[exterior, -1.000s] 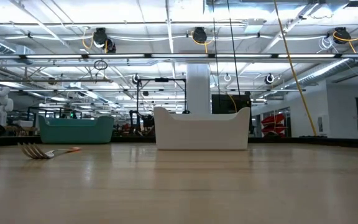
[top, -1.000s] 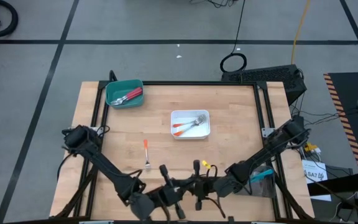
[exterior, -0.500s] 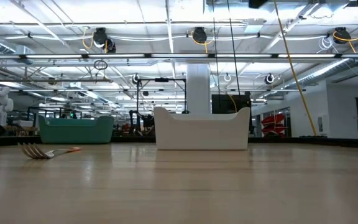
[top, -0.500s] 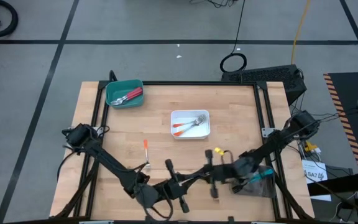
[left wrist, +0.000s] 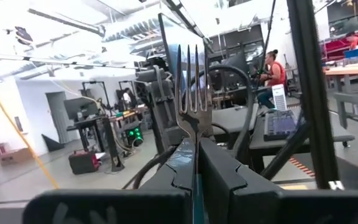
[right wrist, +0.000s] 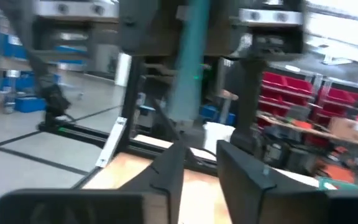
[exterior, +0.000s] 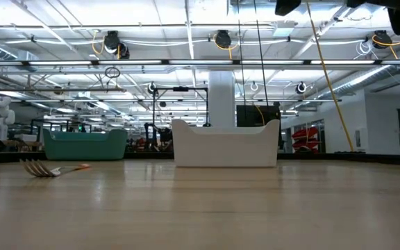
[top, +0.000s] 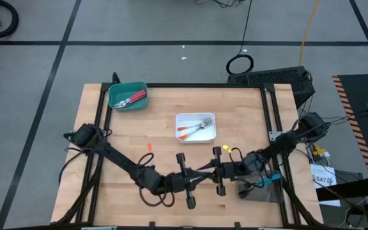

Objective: Sort silverware by color (type)
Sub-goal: Put the blue fork into the black bin

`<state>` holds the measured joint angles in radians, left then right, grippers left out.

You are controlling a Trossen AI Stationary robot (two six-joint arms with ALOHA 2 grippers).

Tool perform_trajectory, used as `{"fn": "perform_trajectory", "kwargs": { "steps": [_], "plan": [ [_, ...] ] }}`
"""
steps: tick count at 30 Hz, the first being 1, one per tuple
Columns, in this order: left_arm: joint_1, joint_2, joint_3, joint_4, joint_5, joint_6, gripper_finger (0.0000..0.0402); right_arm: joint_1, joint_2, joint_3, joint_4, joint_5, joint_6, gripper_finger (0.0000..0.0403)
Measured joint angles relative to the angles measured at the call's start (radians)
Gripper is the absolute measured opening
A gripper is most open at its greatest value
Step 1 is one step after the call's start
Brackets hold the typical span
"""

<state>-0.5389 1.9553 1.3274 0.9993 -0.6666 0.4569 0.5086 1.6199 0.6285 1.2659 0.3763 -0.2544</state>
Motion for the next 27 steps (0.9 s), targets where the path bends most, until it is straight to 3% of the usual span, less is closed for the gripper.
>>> {"fn": "perform_trajectory", "kwargs": {
  "steps": [12, 27],
  "plan": [
    [0.017, 0.0, 0.0, -0.002, 0.1, 0.019, 0.0017, -0.052, -0.018, 0.0, 0.021, -0.211, -0.051, 0.0194],
    [0.079, 0.0, 0.0, -0.054, 0.189, -0.024, 0.0017, -0.061, -0.057, 0.0, 0.016, -0.225, -0.146, 0.0197]
  ]
}}
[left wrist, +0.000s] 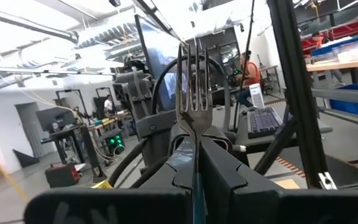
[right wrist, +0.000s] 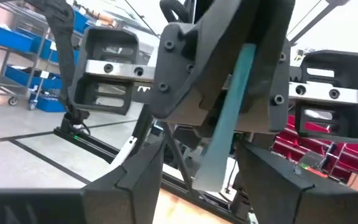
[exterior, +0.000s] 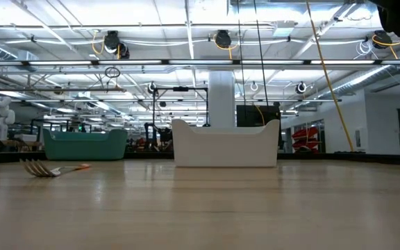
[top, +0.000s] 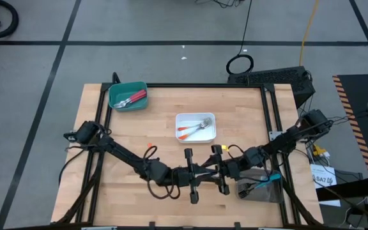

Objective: Sort silverware by color (type)
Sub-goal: Put the blue fork into the black bin

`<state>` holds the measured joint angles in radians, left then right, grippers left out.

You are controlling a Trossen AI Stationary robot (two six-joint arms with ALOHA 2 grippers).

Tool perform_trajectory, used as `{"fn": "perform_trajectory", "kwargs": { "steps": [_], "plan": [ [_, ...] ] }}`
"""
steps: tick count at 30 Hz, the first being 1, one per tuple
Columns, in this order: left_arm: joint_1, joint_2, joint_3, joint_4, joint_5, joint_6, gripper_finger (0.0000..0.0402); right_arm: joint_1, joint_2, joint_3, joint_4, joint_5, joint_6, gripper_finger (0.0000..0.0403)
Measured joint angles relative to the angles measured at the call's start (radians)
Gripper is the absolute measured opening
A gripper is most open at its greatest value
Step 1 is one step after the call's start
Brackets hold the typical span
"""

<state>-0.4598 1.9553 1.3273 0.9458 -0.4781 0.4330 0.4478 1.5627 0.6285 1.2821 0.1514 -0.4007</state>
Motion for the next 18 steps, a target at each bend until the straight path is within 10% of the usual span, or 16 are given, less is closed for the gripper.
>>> {"fn": "perform_trajectory", "kwargs": {
  "steps": [18],
  "plan": [
    [0.011, 0.0, 0.0, -0.011, 0.029, 0.01, 0.0017, -0.035, 0.0, 0.0, -0.001, -0.022, 0.021, 0.0119]
  ]
}}
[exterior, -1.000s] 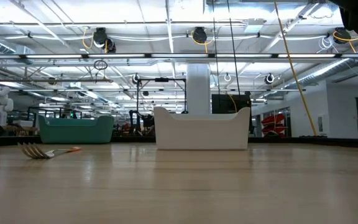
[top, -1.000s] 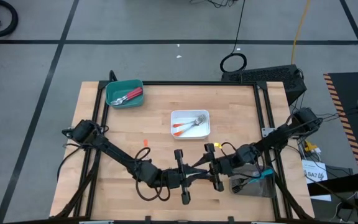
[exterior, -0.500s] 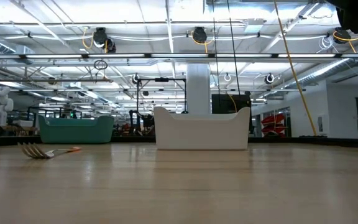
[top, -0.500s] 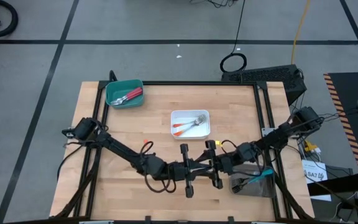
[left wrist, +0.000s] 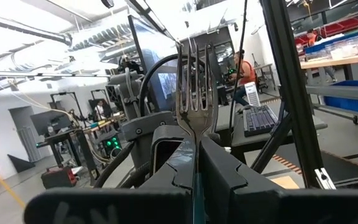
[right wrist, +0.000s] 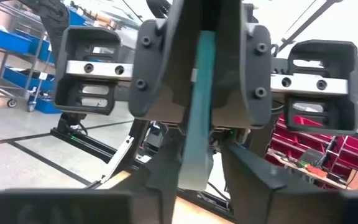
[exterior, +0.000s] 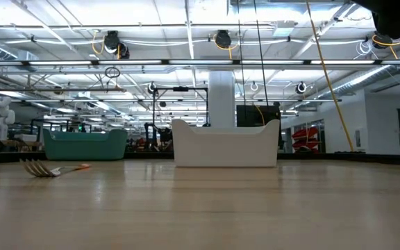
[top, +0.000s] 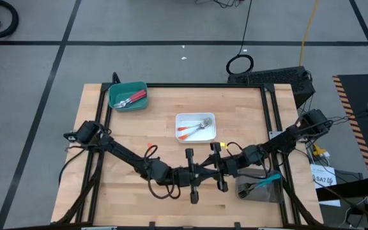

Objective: Sort silverware by color (type)
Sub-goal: Put the blue fork into the black bin

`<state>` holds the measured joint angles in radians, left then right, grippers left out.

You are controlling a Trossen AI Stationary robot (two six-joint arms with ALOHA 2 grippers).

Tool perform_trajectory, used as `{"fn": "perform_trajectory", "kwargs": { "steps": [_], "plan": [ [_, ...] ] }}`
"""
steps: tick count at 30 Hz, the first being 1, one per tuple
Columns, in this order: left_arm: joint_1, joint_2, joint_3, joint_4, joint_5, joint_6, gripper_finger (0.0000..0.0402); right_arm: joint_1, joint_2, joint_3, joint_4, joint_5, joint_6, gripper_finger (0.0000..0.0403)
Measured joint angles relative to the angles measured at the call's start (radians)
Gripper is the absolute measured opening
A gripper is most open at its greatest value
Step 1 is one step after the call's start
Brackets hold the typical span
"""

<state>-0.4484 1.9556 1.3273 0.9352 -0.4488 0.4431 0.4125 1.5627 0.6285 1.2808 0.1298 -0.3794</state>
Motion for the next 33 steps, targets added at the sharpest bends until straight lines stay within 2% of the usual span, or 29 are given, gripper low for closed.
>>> {"fn": "perform_trajectory", "kwargs": {
  "steps": [5, 7, 11, 17, 22, 27, 30, 33],
  "plan": [
    [0.0, 0.0, 0.0, -0.003, -0.003, 0.0, 0.0017, 0.0, 0.0, 0.0, -0.007, 0.011, -0.006, 0.0054],
    [0.0, 0.0, 0.0, -0.006, -0.012, -0.005, 0.0017, 0.001, 0.0, 0.0, -0.014, 0.028, -0.01, 0.0041],
    [-0.012, -0.002, 0.0, -0.05, -0.1, 0.015, 0.0031, 0.0, 0.0, 0.0, -0.036, 0.06, -0.019, 0.0041],
    [-0.038, -0.005, 0.0, -0.053, -0.21, 0.048, 0.0099, 0.0, 0.001, 0.0, -0.035, 0.155, -0.028, 0.0046],
    [-0.065, -0.005, 0.0, -0.044, -0.313, 0.093, 0.014, 0.0, 0.001, 0.0, -0.043, 0.17, -0.021, 0.0045],
    [-0.102, -0.005, 0.025, -0.045, -0.422, 0.115, 0.0157, 0.0, -0.006, 0.0, -0.07, 0.263, -0.025, 0.0045],
    [-0.136, -0.008, 0.072, -0.074, -0.498, 0.154, 0.0158, -0.002, -0.024, 0.0, -0.129, 0.271, -0.01, 0.0045],
    [-0.17, -0.008, 0.138, -0.176, -0.581, 0.197, 0.0159, -0.01, -0.059, 0.0, -0.209, 0.27, 0.028, 0.0045]
  ]
}}
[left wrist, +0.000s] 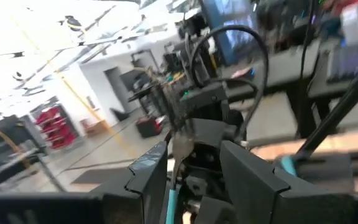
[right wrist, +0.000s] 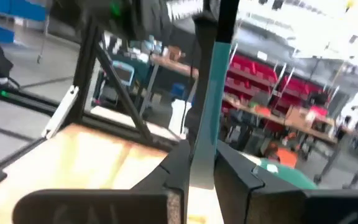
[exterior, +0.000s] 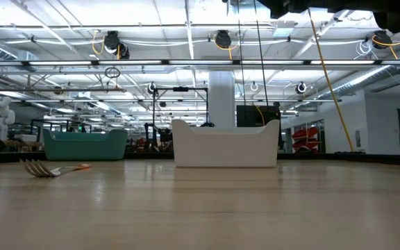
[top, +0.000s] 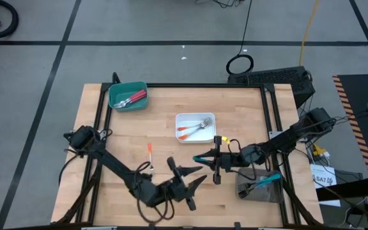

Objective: Sort silverware by color (type)
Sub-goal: Put the blue fork into the black bin

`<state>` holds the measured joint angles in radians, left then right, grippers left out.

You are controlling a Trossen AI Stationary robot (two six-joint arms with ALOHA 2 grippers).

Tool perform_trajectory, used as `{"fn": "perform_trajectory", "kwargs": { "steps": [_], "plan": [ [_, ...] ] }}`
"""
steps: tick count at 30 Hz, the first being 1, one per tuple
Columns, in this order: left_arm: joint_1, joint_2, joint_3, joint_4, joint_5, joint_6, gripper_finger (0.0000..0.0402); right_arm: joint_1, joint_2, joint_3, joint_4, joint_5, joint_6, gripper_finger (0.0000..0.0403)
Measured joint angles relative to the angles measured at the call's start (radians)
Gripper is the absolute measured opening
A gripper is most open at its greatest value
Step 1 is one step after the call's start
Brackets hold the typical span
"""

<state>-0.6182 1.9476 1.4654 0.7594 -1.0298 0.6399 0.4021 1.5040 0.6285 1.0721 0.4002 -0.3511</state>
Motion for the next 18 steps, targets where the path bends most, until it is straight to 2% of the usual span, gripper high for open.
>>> {"fn": "perform_trajectory", "kwargs": {
  "steps": [3, 6, 10, 12, 15, 18],
  "plan": [
    [-0.03, 0.0, 0.103, -0.192, -0.045, -0.001, 0.0159, -0.011, -0.05, 0.0, -0.105, 0.0, 0.052, 0.0045],
    [-0.047, 0.0, 0.244, -0.533, -0.034, -0.107, 0.0159, -0.023, -0.109, 0.0, -0.221, -0.003, 0.105, 0.0045],
    [-0.024, 0.0, 0.48, -1.152, 0.165, -0.39, 0.0159, -0.037, -0.179, 0.0, -0.374, -0.004, 0.164, 0.0045],
    [0.008, 0.0, 0.566, -1.382, 0.261, -0.481, 0.0159, -0.044, -0.207, 0.0, -0.438, -0.007, 0.193, 0.0045],
    [0.055, 0.0, 0.627, -1.595, 0.293, -0.504, 0.0159, -0.056, -0.236, 0.0, -0.533, -0.01, 0.247, 0.0045],
    [0.099, 0.0, 0.636, -1.714, 0.292, -0.478, 0.0159, -0.075, -0.241, 0.0, -0.602, -0.012, 0.304, 0.0045]
  ]
}}
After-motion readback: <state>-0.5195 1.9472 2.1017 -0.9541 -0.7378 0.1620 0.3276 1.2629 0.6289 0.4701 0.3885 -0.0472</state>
